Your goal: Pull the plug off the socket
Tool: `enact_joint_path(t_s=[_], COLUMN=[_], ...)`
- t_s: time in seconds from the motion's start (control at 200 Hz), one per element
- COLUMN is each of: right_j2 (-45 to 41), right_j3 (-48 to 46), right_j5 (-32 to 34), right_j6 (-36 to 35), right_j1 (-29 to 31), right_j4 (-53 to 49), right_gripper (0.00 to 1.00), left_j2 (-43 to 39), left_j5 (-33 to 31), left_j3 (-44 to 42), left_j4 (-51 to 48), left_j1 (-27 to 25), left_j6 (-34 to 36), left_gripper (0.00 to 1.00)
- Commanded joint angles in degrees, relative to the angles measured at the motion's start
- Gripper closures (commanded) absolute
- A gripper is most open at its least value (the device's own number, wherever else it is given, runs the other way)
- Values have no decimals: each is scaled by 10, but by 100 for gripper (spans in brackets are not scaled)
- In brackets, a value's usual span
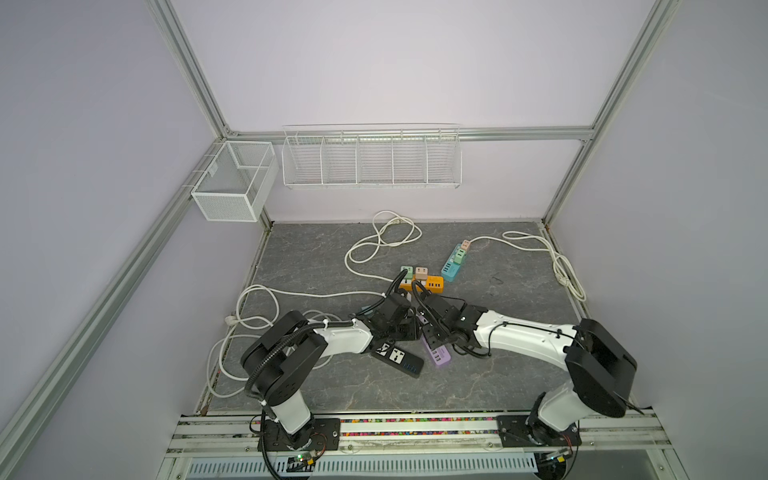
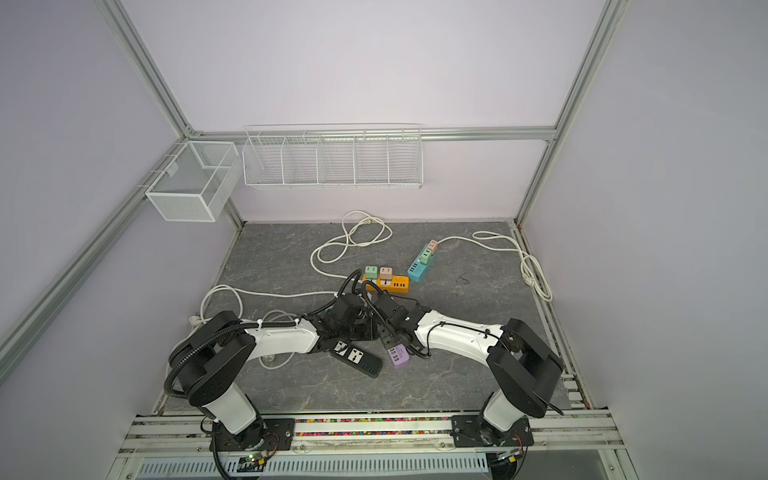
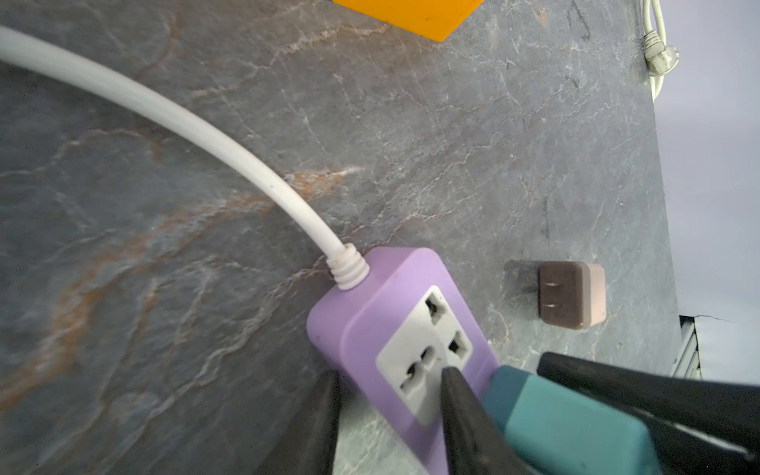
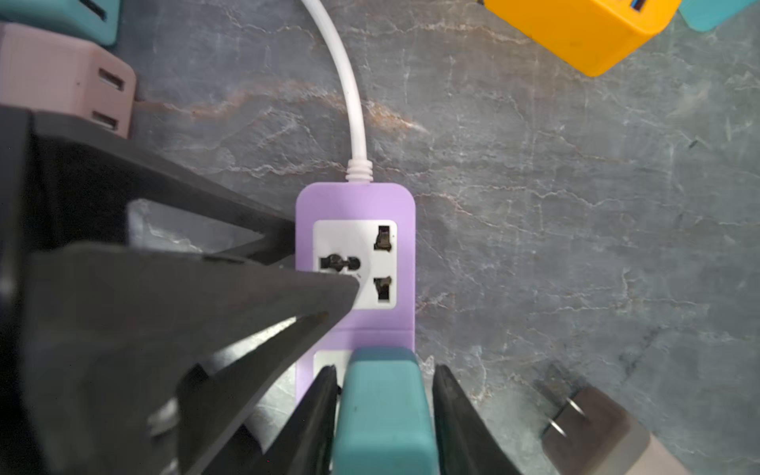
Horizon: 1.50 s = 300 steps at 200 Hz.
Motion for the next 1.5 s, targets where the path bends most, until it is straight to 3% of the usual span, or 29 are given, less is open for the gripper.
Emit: enact_joint_path(t_s=[0.0, 0.695, 1.185, 1.495], right_j2=[-13, 16, -8, -28], right_j3=[-6, -19, -31, -41], right_j5=[15, 20, 17, -23], right_j6=[13, 21, 2, 11], right_j1=[4, 8, 3, -14], right_j4=[-8, -6, 10, 50], right_gripper=[55, 54, 74, 74], left_j2=[20, 21, 39, 37], left_j5=[-2, 14, 10, 0], left_j3=[-14, -20, -9, -10], left_j4=[-29, -11, -31, -39], left_j1=[-3, -3, -4, -5], left_j6=[-2, -13, -18, -22], left_gripper=[59, 60, 61, 62])
